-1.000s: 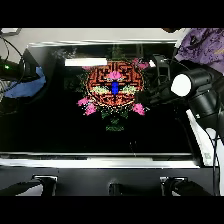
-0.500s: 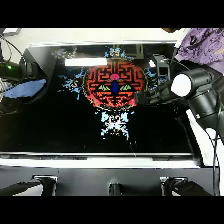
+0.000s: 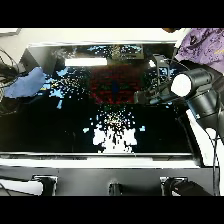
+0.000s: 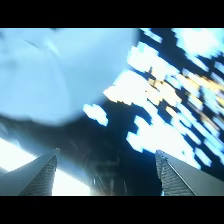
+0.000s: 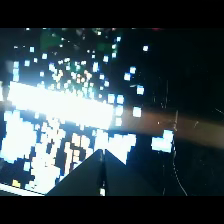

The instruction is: Fold the clothes and pants, and hang the long-sleeved shirts on hangers.

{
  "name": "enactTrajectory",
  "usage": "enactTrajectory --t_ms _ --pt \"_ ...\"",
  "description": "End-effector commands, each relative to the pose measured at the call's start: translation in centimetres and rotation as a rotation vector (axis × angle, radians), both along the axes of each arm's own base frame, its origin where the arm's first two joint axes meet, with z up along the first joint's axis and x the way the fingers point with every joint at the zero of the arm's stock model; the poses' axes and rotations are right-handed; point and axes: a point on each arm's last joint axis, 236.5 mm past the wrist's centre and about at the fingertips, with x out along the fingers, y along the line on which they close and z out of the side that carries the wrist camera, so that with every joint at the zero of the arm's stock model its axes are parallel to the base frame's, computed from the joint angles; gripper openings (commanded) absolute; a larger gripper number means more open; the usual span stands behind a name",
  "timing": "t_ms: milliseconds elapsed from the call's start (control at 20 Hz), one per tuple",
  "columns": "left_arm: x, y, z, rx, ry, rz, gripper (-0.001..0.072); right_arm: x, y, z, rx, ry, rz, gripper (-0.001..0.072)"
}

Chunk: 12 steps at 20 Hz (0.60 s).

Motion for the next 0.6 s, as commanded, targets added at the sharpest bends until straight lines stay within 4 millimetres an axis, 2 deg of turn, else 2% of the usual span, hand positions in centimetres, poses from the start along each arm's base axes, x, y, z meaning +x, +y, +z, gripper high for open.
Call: enactTrajectory --t_ms 0,100,250,500,550 --pt "3.3 6.4 -6.3 0.032 -0.054 0.069 0.0720 0.0 0.0 0.0 0.000 -0.001 0.001 0.0033" --pt "3.8 8.2 -10.0 0.027 -0.039 0.086 0.0720 0.0 0.0 0.0 0.000 -0.001 0.001 0.0033" --pt "4.2 10.2 -13.8 0.023 -0.041 0.105 0.0720 0.0 0.0 0.0 0.000 -0.001 0.001 0.0033" --pt "4.7 11.5 -16.7 0.024 -0.051 0.112 0.0720 0.0 0.0 0.0 0.000 -0.001 0.001 0.0033" --pt "4.5 11.6 -17.3 0.015 -0.041 0.117 0.0631 0.0 0.0 0.0 0.000 -0.001 0.001 0.0033"
